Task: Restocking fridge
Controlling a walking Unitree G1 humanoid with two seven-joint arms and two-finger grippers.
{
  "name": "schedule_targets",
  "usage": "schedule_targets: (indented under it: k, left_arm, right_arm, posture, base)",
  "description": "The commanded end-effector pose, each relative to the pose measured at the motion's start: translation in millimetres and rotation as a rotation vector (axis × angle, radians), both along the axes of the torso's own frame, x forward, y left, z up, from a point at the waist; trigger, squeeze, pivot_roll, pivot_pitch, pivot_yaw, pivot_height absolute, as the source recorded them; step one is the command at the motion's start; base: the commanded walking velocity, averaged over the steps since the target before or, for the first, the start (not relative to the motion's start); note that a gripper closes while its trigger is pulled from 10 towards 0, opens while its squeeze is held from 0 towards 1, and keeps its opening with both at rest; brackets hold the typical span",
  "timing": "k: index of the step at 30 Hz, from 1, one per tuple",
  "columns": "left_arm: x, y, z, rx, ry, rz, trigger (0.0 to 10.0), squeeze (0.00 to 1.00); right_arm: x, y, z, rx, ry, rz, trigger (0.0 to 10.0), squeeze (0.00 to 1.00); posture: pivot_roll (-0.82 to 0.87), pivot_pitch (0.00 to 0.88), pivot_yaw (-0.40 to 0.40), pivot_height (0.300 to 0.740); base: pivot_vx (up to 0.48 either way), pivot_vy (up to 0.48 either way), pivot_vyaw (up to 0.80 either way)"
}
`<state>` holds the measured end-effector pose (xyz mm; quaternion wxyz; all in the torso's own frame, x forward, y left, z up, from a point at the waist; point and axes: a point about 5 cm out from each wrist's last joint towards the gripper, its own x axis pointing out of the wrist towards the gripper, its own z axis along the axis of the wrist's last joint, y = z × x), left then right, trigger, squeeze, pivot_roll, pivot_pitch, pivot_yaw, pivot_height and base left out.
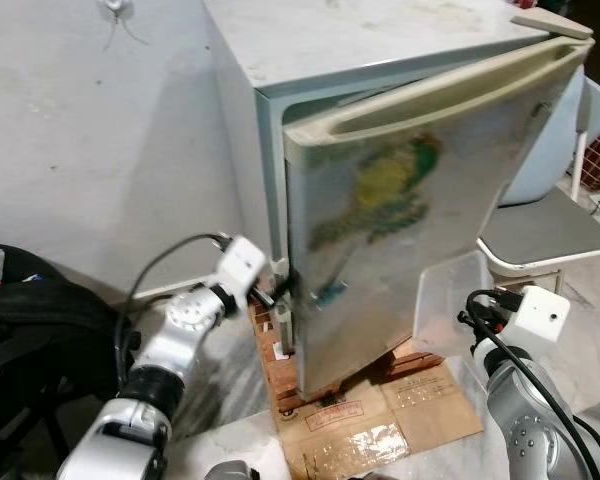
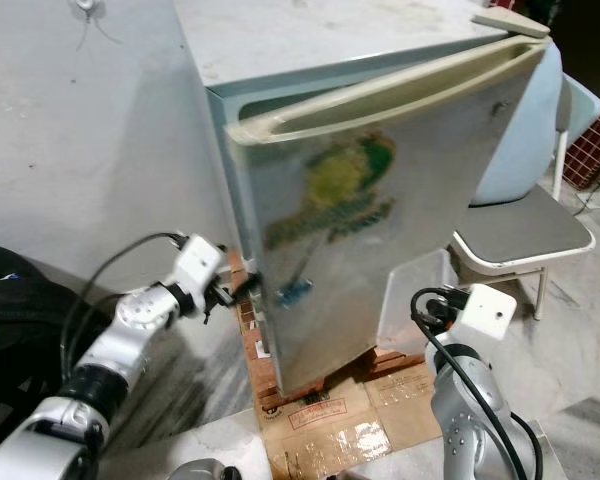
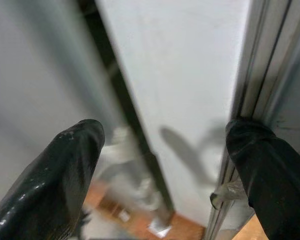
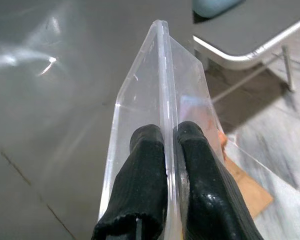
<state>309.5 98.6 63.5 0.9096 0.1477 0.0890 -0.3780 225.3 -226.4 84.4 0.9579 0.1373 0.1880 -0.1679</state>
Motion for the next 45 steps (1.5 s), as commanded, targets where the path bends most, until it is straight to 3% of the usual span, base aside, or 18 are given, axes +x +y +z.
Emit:
schedule_targets:
  k: [1, 5, 10, 14, 22, 27, 35, 45]
  left_arm:
    - [-8.3, -21.3, 1.3, -0.007, -0.008, -0.108, 10.0, 0.00]
    - [-24.4, -25.0, 3.4, -0.039, -0.036, -0.164, 10.0, 0.00]
    - [-26.9, -26.7, 7.8, -0.059, -0.050, -0.154, 10.0, 0.00]
    - [-25.2, -33.2, 15.6, -0.089, -0.069, -0.157, 10.0, 0.00]
    - [-25.1, -58.9, 30.1, -0.130, -0.097, -0.241, 10.0, 0.00]
    - [-30.6, -88.8, 41.6, -0.166, -0.111, -0.341, 10.0, 0.00]
    - [-41.2, -121.5, 51.6, -0.201, -0.134, -0.448, 10.0, 0.00]
    - [-47.5, -137.7, 56.2, -0.214, -0.141, -0.501, 10.0, 0.00]
  right_arm:
    - [-4.8, -7.0, -6.6, -0.026, 0.055, -0.027, 10.0, 0.00]
    - [-16.7, -18.8, -27.6, -0.112, 0.232, -0.075, 10.0, 0.00]
    - [-34.8, -25.5, -33.6, -0.179, 0.380, -0.131, 10.0, 0.00]
    - [-50.7, -29.0, -40.7, -0.163, 0.484, -0.155, 10.0, 0.00]
    - [-56.6, -31.4, -44.1, -0.159, 0.513, -0.143, 10.0, 0.00]
    - [-64.8, -31.5, -42.6, -0.152, 0.542, -0.161, 10.0, 0.00]
    - [-76.3, -31.9, -41.2, -0.140, 0.563, -0.183, 10.0, 0.00]
    - [-80.8, -31.7, -40.8, -0.136, 0.572, -0.202, 10.0, 0.00]
  posture:
    - [-0.13, 0.052, 0.019, 0.740]
    - [-0.11, 0.048, 0.028, 0.740]
    - [-0.11, 0.048, 0.031, 0.740]
    - [-0.11, 0.047, 0.034, 0.740]
    - [-0.12, 0.046, 0.043, 0.740]
    - [-0.13, 0.048, 0.050, 0.740]
    - [-0.15, 0.052, 0.057, 0.740]
    - [-0.16, 0.051, 0.065, 0.740]
  base:
    - [0.000, 0.000, 0.00]
    - [0.000, 0.000, 0.00]
    - [0.000, 0.000, 0.00]
    - [0.000, 0.000, 0.00]
    - [0.000, -0.127, 0.00]
    - [0.000, -0.292, 0.00]
    - [0.000, -0.398, 0.00]
    - [0.000, -0.415, 0.00]
